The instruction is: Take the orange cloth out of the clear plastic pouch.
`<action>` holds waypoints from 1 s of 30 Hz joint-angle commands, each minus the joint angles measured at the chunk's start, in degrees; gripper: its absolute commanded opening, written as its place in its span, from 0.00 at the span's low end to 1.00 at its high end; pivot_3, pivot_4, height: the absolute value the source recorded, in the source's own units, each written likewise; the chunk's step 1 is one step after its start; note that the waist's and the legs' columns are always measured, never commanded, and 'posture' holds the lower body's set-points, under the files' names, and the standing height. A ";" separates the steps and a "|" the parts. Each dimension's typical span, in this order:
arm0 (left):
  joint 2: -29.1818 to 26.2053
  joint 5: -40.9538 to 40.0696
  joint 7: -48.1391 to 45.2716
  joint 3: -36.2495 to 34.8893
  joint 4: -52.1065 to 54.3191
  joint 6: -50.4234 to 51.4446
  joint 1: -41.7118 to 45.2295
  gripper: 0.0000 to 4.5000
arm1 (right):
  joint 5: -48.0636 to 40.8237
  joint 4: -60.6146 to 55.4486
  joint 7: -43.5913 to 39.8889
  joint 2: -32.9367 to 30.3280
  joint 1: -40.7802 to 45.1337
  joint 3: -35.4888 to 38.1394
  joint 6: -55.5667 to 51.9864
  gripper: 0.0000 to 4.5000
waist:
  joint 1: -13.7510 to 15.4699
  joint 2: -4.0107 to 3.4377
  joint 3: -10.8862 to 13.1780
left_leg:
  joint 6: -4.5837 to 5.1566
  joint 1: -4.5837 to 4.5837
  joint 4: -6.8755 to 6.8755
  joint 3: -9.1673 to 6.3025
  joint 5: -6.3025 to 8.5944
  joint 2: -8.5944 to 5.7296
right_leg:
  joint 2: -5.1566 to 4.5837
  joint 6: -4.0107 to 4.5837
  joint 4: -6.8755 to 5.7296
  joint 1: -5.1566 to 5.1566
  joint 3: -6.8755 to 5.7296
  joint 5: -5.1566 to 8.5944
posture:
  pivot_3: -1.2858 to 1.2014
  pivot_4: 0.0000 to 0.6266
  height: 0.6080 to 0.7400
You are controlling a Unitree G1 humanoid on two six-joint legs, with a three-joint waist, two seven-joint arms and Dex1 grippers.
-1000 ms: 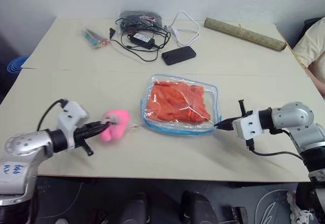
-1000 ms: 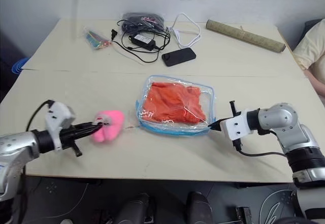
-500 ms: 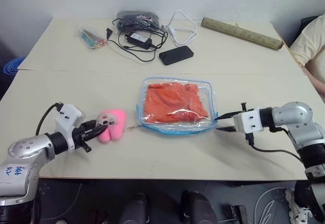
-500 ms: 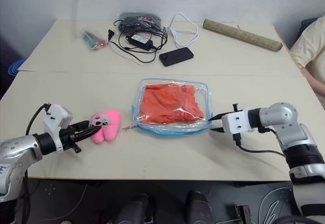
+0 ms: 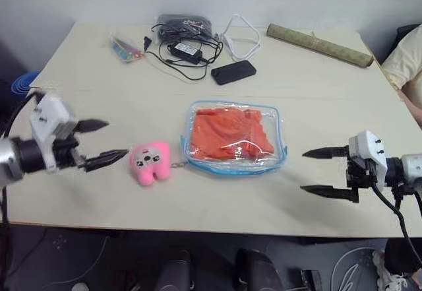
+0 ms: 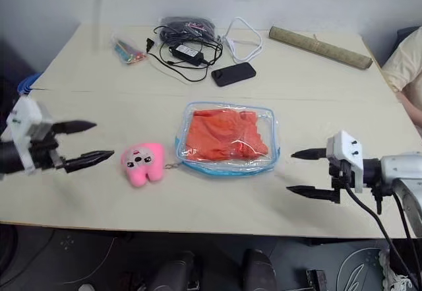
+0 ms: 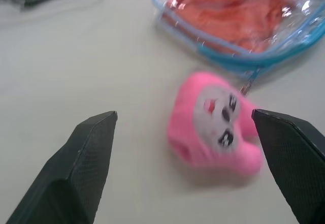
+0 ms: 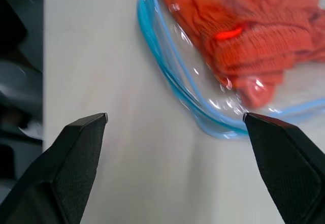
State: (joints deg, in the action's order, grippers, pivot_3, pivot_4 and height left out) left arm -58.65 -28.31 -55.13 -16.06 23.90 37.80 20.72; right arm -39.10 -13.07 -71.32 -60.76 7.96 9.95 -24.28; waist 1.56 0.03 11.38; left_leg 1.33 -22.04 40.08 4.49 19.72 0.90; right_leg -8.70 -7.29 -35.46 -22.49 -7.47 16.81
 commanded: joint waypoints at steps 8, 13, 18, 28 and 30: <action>14.14 29.45 3.36 34.67 -8.54 -28.05 13.24 0.99 | -6.40 -12.56 12.11 6.72 0.32 2.72 -9.59 1.00 | -0.09 0.02 0.01 | -0.05 -0.08 -0.03 0.71 0.01 -0.12 | 0.27 0.00 -0.02 -0.23 0.10 0.00 | 0.52 0.24 1.00; 19.76 34.41 5.49 36.95 -14.51 -34.01 14.88 0.99 | -6.22 -14.58 13.87 7.68 -2.38 4.15 -9.60 1.00 | 0.14 0.05 0.01 | 0.01 -0.10 0.00 0.72 0.01 -0.15 | 0.20 -0.01 -0.01 -0.21 0.10 0.00 | 0.52 0.24 1.00; 21.96 34.74 4.83 36.04 -15.96 -35.42 14.09 0.81 | -5.51 -15.78 15.02 7.86 -4.69 4.38 -8.79 1.00 | 0.04 0.05 0.01 | 0.03 -0.10 0.01 0.70 0.00 -0.11 | 0.19 -0.02 -0.04 -0.21 0.09 -0.01 | 0.52 0.24 1.00; 25.37 31.46 4.69 33.87 -12.48 -27.78 11.98 0.21 | -2.55 -15.86 14.64 8.12 -6.17 3.56 -5.94 1.00 | 0.00 0.05 0.01 | 0.05 -0.09 0.02 0.68 -0.01 -0.09 | 0.16 -0.03 -0.05 -0.20 0.10 -0.01 | 0.52 0.24 1.00; 27.48 28.48 6.03 31.62 -10.31 -23.08 10.61 0.20 | -2.82 -16.23 14.13 8.37 -6.16 3.08 -5.58 0.88 | -0.01 0.05 0.01 | 0.05 -0.08 0.02 0.64 -0.01 -0.07 | 0.17 -0.03 -0.06 -0.20 0.10 -0.01 | 0.52 0.24 1.00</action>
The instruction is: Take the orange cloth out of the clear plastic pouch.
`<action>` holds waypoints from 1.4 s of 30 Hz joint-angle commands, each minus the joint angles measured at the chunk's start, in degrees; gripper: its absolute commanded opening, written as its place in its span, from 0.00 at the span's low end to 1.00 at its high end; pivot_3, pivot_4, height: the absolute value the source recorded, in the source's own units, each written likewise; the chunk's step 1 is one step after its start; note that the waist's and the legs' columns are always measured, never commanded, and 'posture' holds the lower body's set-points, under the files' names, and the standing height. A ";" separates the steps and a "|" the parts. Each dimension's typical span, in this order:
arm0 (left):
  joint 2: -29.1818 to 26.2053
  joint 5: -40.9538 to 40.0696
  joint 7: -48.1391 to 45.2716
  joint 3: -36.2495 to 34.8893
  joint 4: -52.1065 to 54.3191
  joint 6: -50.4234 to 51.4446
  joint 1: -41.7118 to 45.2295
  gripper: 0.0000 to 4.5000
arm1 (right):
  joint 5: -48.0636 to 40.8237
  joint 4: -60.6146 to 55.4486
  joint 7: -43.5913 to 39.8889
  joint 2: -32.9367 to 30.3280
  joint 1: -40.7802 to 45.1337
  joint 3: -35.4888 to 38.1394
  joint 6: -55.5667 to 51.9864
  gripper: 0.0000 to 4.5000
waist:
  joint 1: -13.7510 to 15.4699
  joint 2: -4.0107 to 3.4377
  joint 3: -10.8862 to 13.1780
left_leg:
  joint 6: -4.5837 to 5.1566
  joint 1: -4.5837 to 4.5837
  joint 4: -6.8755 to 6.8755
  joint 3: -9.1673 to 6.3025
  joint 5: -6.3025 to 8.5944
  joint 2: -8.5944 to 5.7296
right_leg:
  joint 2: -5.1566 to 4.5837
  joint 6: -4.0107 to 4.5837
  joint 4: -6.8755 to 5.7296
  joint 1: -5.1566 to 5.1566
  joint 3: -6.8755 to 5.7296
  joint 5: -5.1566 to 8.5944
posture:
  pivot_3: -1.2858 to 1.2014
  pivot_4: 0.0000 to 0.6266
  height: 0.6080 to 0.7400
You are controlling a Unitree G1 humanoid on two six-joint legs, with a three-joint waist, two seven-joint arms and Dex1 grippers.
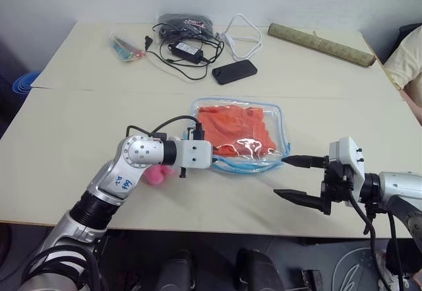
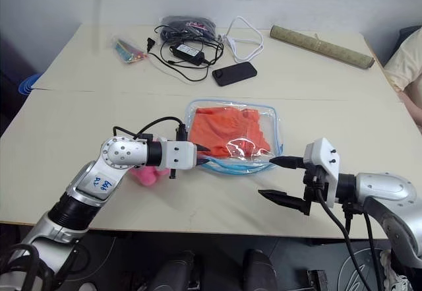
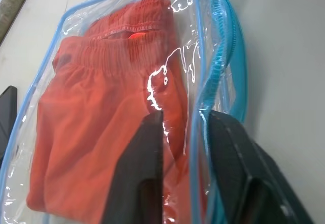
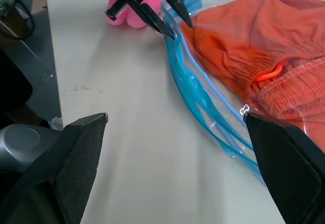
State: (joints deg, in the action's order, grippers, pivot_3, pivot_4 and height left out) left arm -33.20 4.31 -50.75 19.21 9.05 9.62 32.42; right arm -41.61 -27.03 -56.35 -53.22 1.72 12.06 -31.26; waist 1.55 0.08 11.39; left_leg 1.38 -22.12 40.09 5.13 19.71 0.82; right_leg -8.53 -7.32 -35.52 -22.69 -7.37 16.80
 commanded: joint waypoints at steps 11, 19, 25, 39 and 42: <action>9.24 -11.44 8.96 -10.70 11.99 20.31 -3.20 0.20 | 28.74 2.05 8.64 8.74 10.29 -18.99 17.92 0.11 | -0.20 0.02 -0.01 | -0.03 0.07 0.05 -0.44 -0.02 0.00 | 0.00 0.00 -0.05 0.04 0.01 0.00 | 0.52 0.24 1.00; 7.32 -11.35 9.04 -10.01 14.18 20.48 -3.16 0.20 | 35.22 6.86 12.66 14.68 15.79 -21.02 21.88 0.11 | -0.02 0.02 -0.01 | -0.06 0.00 0.05 -0.51 -0.05 -0.01 | -0.02 0.00 -0.02 0.05 -0.09 0.00 | 0.52 0.24 1.00; 1.26 -11.54 2.20 -6.56 13.21 15.04 -4.29 0.23 | 12.06 -1.81 -0.70 5.78 8.18 -7.03 8.57 0.10 | 0.07 0.01 0.00 | -0.02 -0.02 -0.01 -0.53 -0.03 0.01 | -0.01 0.01 0.08 0.10 -0.13 0.00 | 0.52 0.24 1.00; 0.31 -1.25 -3.19 2.11 -2.91 -4.75 3.54 0.81 | 4.33 -6.84 -1.42 0.13 -0.44 0.85 -0.48 0.60 | 0.00 0.02 -0.01 | 0.03 0.04 0.01 -0.52 -0.01 -0.10 | -0.03 -0.02 0.09 0.15 -0.13 -0.01 | 0.52 0.24 1.00; 1.59 -0.21 -2.98 2.54 -5.95 -6.71 4.47 0.81 | 3.98 -7.47 0.31 0.63 -0.76 1.57 -1.17 0.60 | 0.04 0.02 -0.01 | 0.04 0.03 0.03 -0.53 -0.01 -0.10 | -0.03 -0.02 0.07 0.15 -0.13 -0.01 | 0.52 0.24 1.00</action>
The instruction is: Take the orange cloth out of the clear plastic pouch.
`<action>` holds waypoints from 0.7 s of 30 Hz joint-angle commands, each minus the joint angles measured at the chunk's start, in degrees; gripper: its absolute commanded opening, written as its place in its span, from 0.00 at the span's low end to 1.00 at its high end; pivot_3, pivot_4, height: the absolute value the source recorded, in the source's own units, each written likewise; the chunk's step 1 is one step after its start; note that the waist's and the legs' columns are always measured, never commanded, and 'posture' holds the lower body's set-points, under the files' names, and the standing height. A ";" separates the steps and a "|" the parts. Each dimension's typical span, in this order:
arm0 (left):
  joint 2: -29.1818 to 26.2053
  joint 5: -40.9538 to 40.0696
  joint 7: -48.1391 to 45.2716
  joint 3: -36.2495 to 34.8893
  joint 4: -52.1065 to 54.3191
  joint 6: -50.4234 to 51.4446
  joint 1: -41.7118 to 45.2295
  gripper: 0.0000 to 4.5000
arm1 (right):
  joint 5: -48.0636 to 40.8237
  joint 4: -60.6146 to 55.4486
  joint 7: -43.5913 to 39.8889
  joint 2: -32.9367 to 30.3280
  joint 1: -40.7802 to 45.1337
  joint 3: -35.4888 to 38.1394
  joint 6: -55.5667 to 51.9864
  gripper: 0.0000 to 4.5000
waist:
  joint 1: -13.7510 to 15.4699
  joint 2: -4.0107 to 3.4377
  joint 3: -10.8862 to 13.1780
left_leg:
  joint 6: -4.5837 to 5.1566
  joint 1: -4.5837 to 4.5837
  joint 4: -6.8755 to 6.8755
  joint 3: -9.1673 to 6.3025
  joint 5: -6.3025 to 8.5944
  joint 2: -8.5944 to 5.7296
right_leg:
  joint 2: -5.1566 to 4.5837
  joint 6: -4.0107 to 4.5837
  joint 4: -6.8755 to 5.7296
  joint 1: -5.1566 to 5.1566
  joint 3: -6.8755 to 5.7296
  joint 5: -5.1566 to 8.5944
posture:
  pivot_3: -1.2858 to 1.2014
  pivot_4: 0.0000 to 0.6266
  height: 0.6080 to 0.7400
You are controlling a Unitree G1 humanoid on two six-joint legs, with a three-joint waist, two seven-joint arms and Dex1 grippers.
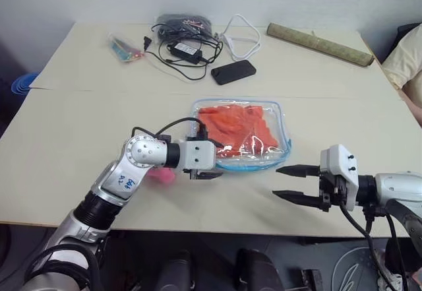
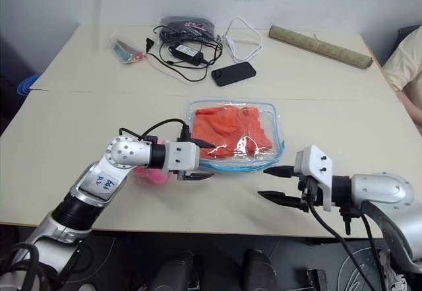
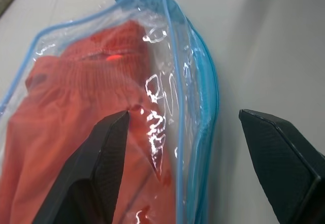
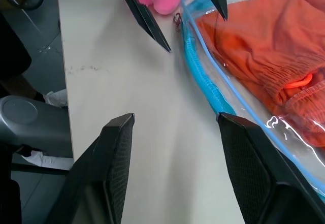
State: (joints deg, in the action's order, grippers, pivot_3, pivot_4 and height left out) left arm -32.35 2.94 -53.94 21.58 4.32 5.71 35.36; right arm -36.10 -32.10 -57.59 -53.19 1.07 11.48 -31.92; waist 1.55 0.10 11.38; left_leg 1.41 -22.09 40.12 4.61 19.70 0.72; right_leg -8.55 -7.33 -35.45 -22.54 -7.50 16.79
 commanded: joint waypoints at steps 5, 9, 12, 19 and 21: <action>2.99 1.78 1.09 -0.77 -4.76 -5.08 2.88 0.81 | -0.92 -3.82 2.70 0.74 -2.18 2.37 0.04 0.60 | 0.18 0.00 0.00 | 0.00 0.00 0.01 -0.01 0.00 0.00 | -0.01 -0.01 0.00 0.01 -0.02 0.00 | 0.52 0.24 1.00; 3.22 1.00 0.25 -1.59 -5.12 -5.90 2.54 0.68 | -0.42 -4.73 3.44 1.01 -3.60 1.94 0.69 0.60 | 0.08 0.00 0.00 | 0.00 -0.01 0.01 -0.01 0.00 0.00 | -0.01 -0.01 0.01 0.01 -0.02 0.00 | 0.52 0.24 1.00; 3.14 0.88 0.10 -1.82 -4.84 -6.58 1.96 0.47 | 0.07 -4.94 3.77 1.11 -4.10 1.73 1.11 0.60 | 0.04 0.00 0.00 | -0.01 0.00 0.01 -0.02 0.00 0.00 | 0.01 -0.01 0.00 0.01 -0.03 0.00 | 0.52 0.24 1.00; 4.36 1.79 3.47 -3.18 -4.04 -3.66 0.91 0.01 | 2.56 -3.10 4.22 1.90 -2.05 -0.13 3.26 0.60 | 0.04 0.00 0.00 | 0.00 0.00 0.03 -0.02 0.00 0.00 | 0.00 -0.01 -0.01 0.01 -0.01 0.00 | 0.52 0.24 1.00; 5.46 1.18 5.14 -4.32 -3.15 -1.53 0.47 0.01 | 3.50 -2.62 4.30 2.31 -1.18 -0.99 3.85 0.60 | 0.05 0.00 0.00 | 0.00 0.00 0.03 -0.02 0.00 0.00 | 0.00 -0.01 -0.01 0.01 -0.01 0.00 | 0.52 0.24 1.00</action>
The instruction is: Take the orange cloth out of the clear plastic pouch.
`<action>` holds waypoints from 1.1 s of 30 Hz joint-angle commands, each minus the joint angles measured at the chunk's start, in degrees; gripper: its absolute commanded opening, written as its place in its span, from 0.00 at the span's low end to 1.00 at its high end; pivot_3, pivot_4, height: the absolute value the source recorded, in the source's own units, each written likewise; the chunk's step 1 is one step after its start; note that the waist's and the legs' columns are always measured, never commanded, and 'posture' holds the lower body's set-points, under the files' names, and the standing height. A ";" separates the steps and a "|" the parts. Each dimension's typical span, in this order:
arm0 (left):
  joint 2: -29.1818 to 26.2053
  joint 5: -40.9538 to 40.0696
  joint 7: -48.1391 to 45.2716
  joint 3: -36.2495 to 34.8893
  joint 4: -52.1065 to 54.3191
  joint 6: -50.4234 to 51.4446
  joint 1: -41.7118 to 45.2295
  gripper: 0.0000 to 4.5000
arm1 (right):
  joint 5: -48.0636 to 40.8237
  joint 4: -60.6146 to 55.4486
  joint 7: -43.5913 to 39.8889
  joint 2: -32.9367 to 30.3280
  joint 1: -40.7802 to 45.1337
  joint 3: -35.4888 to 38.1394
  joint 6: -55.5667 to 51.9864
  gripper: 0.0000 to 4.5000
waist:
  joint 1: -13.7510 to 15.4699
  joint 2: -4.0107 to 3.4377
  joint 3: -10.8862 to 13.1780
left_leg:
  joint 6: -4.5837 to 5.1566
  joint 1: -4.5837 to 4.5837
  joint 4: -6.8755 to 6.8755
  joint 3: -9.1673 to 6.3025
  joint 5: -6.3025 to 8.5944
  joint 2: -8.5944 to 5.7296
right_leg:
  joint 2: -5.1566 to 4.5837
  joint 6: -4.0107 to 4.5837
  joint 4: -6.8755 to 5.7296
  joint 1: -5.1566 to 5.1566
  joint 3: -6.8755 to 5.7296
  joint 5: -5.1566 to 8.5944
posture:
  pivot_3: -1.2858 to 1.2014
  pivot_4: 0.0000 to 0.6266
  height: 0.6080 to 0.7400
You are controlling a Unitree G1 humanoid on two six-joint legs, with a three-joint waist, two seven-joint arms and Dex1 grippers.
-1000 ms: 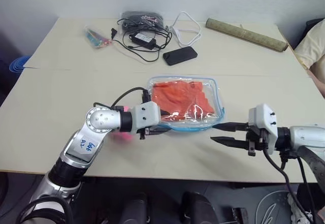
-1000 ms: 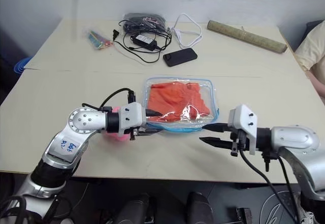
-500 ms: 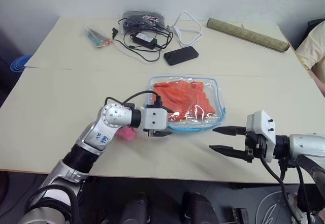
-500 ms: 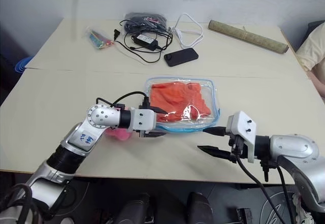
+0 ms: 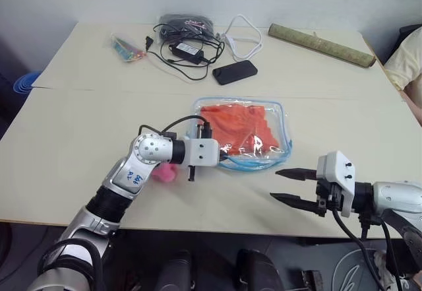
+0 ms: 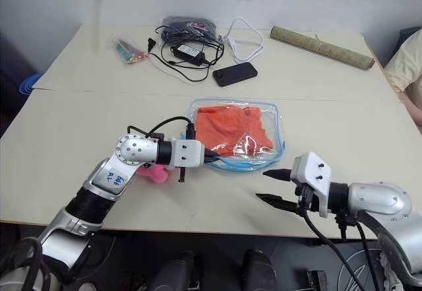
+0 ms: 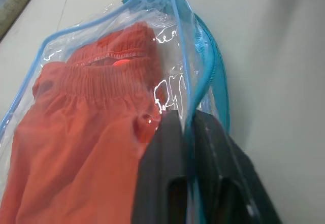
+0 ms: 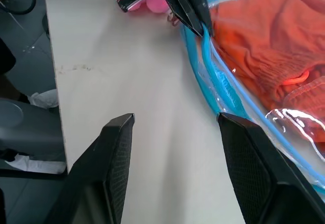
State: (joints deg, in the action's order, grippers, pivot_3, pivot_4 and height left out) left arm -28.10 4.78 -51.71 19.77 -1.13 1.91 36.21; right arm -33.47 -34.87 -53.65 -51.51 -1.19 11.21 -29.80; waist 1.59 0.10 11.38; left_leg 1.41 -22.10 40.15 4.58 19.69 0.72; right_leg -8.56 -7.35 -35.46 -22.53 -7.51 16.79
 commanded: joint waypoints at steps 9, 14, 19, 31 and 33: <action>5.28 -4.55 7.19 -7.15 10.78 9.80 -1.94 0.00 | 12.54 4.26 4.61 5.52 7.54 -10.72 8.68 0.14 | -0.11 0.00 0.00 | -0.02 0.01 -0.01 -0.02 -0.01 0.03 | 0.00 0.00 -0.01 0.00 -0.01 0.00 | 0.52 0.24 1.00; 4.69 -4.09 7.51 -6.63 13.52 10.97 -3.04 0.00 | 26.41 11.46 11.00 10.27 14.10 -18.90 16.36 0.01 | -0.22 0.00 0.00 | -0.03 0.01 -0.01 0.01 -0.02 0.01 | 0.02 0.00 -0.01 -0.02 0.00 0.00 | 0.52 0.24 1.00; 4.41 -4.16 7.90 -6.78 14.63 12.00 -3.61 0.00 | 36.48 19.38 14.61 12.86 18.47 -23.75 24.23 0.01 | -0.11 0.00 0.00 | -0.06 -0.01 -0.01 0.01 -0.03 0.01 | 0.01 0.00 -0.03 -0.05 -0.01 0.01 | 0.52 0.24 1.00; 4.63 -4.42 8.86 -6.81 15.93 13.55 -3.83 0.00 | 53.17 28.62 24.12 14.16 22.61 -26.03 40.09 0.79 | -0.30 0.00 0.00 | -0.07 -0.02 -0.02 0.02 -0.04 0.05 | 0.02 0.00 -0.03 -0.06 -0.01 0.01 | 0.52 0.24 1.00; 4.70 -4.53 8.97 -6.85 16.06 13.63 -3.73 0.00 | 55.94 29.68 25.93 14.77 22.86 -26.67 41.19 0.94 | -0.36 0.00 0.00 | -0.07 -0.02 -0.02 0.02 -0.04 0.07 | 0.02 0.00 -0.03 -0.06 0.00 0.01 | 0.52 0.24 1.00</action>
State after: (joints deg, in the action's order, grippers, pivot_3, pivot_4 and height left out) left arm -23.55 1.05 -43.30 13.52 12.61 15.86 32.42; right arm 20.47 -4.66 -29.92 -37.33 20.87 -15.50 9.51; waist 1.22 0.10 11.38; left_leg 1.34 -22.12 40.13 4.61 19.65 0.79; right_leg -8.53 -7.34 -35.49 -22.59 -7.51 16.79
